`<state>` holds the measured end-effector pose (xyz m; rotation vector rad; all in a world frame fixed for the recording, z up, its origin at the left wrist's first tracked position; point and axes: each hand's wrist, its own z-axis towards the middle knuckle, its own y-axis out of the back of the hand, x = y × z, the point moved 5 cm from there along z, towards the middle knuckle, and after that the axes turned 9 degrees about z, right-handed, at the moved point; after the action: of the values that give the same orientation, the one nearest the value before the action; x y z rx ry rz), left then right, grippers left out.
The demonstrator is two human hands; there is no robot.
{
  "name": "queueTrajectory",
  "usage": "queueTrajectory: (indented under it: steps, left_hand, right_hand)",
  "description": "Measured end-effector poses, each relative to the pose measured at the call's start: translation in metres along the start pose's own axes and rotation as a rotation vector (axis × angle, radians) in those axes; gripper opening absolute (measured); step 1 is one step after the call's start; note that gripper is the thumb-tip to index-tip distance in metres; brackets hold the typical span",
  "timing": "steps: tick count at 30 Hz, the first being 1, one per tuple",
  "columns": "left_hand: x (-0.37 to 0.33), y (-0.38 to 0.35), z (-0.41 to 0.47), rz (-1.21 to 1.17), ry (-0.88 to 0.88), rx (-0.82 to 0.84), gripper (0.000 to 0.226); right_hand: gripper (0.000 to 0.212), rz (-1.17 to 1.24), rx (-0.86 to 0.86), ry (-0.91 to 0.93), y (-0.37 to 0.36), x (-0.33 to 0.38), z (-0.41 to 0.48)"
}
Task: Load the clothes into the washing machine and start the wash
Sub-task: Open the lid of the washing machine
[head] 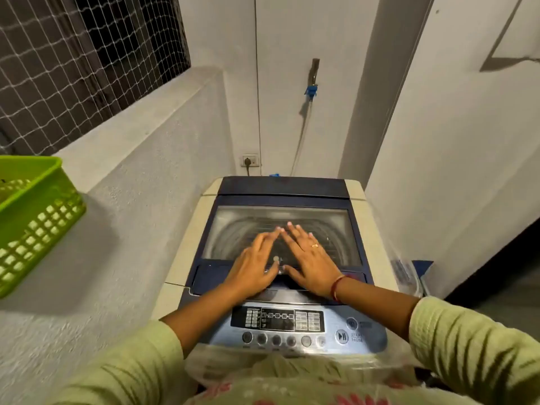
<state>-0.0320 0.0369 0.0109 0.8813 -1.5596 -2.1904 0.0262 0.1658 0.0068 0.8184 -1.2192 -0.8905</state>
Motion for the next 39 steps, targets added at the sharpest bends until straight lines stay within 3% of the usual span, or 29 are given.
queueTrajectory:
  steps: [4,11,19,23,29,32,35,39]
  left_hand:
    - [-0.009,-0.012,-0.030,0.043,-0.104,0.096,0.057]
    - [-0.007,-0.024,-0.035,0.159,-0.108,0.121,0.048]
    - [-0.004,-0.031,-0.031,0.174,0.008,0.293,0.028]
    - [-0.007,-0.029,-0.024,0.181,-0.004,0.323,0.034]
    - [-0.013,0.009,-0.009,0.147,-0.075,0.196,0.025]
    - [-0.021,0.042,0.007,0.190,-0.167,0.196,0.019]
    - [-0.025,0.070,0.024,0.252,-0.240,0.179,0.034]
    - [-0.027,0.089,0.047,0.417,-0.262,0.118,0.055]
  right_hand:
    - [0.046,0.096,0.118,0.164,-0.010,0.011,-0.024]
    - [0.030,0.033,0.238,0.103,-0.019,0.018,-0.034]
    - [0.036,0.114,0.491,-0.317,-0.028,0.005,-0.022]
    - [0.040,0.111,0.672,-0.405,-0.019,0.013,-0.008]
    - [0.036,0.230,0.671,-0.362,0.029,0.023,0.007]
    - [0.032,0.238,0.782,-0.337,0.056,0.031,0.015]
    - [0.055,0.229,0.778,-0.312,0.077,0.038,0.028]
    - [0.060,0.180,0.654,-0.286,0.103,0.042,0.044]
